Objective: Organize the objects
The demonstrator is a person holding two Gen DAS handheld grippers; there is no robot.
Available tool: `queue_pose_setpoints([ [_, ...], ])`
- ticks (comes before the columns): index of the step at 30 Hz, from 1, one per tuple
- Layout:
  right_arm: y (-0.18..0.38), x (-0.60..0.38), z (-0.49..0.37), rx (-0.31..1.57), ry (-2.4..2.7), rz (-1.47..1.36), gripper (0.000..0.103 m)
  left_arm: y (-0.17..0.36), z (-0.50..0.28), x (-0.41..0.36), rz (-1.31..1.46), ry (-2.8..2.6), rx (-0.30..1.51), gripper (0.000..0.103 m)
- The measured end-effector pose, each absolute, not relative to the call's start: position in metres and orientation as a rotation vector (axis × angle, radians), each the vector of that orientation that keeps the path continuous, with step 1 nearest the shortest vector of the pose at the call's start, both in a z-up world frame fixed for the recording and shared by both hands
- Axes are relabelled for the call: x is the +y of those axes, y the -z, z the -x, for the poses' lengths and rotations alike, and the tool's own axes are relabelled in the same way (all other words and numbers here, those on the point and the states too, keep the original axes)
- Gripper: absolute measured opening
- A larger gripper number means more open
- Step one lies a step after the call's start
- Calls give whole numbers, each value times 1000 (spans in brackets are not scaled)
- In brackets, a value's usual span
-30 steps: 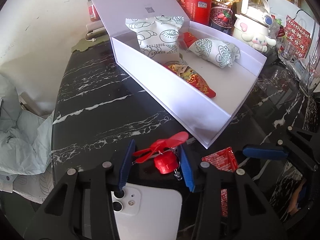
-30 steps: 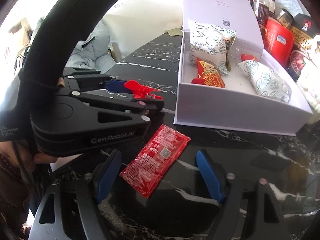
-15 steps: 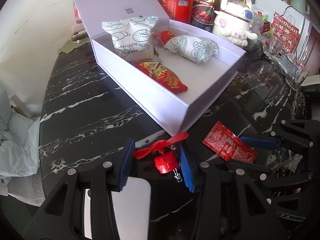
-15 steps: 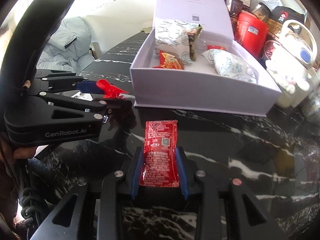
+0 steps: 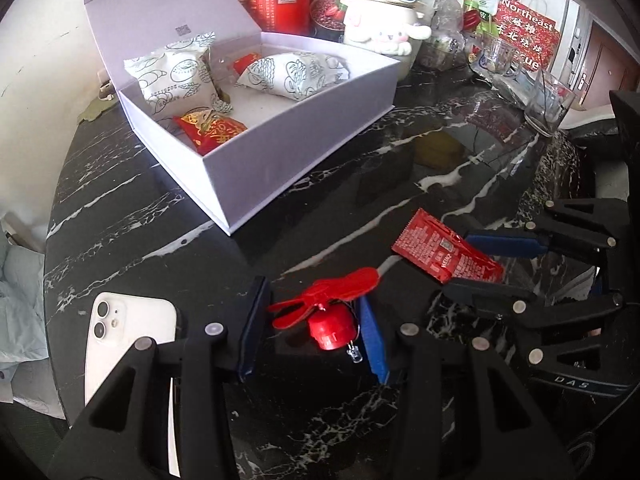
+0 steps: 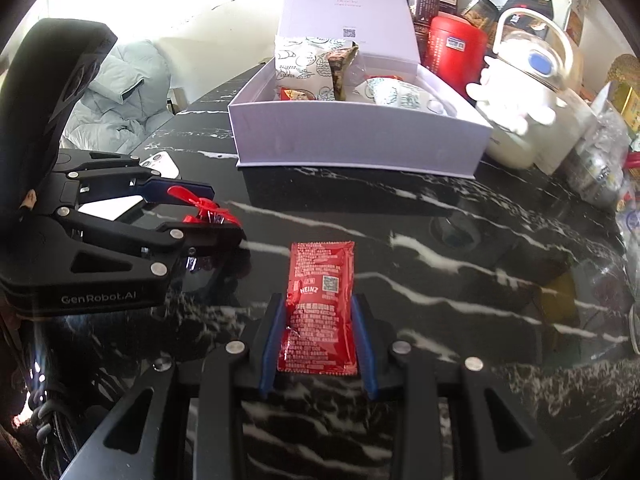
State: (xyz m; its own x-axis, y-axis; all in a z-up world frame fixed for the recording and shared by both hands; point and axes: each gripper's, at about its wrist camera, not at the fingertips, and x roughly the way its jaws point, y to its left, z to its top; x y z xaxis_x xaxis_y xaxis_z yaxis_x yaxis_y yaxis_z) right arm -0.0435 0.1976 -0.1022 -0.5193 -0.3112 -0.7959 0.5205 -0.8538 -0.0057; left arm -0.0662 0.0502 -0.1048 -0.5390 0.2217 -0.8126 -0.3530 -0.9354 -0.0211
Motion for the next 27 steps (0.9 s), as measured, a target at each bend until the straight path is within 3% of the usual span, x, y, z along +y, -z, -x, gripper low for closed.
queue_pose_setpoints([
  [4,103,205,36,325,2364,-1151,36,106,59,57,1261,-2472,195,43],
  [6,104,206,34,325,2364,-1150,44,107,57,61,1256,-2477,210,49],
  [8,104,208,34,319,2359,-1148,55,110,55,65,1270,-2477,235,80],
  [9,105,208,33,319,2359,-1144,55,112,55,66,1282,-2480,238,86],
  [12,105,210,32,311,2363,-1135,56,114,55,64,1287,-2503,203,90],
  [15,105,213,31,306,2368,-1126,56,117,55,63,1312,-2523,190,103],
  [22,106,221,32,291,2382,-1123,58,117,58,58,1341,-2610,120,103],
  [27,106,225,31,288,2399,-1124,67,117,56,56,1353,-2635,102,103],
])
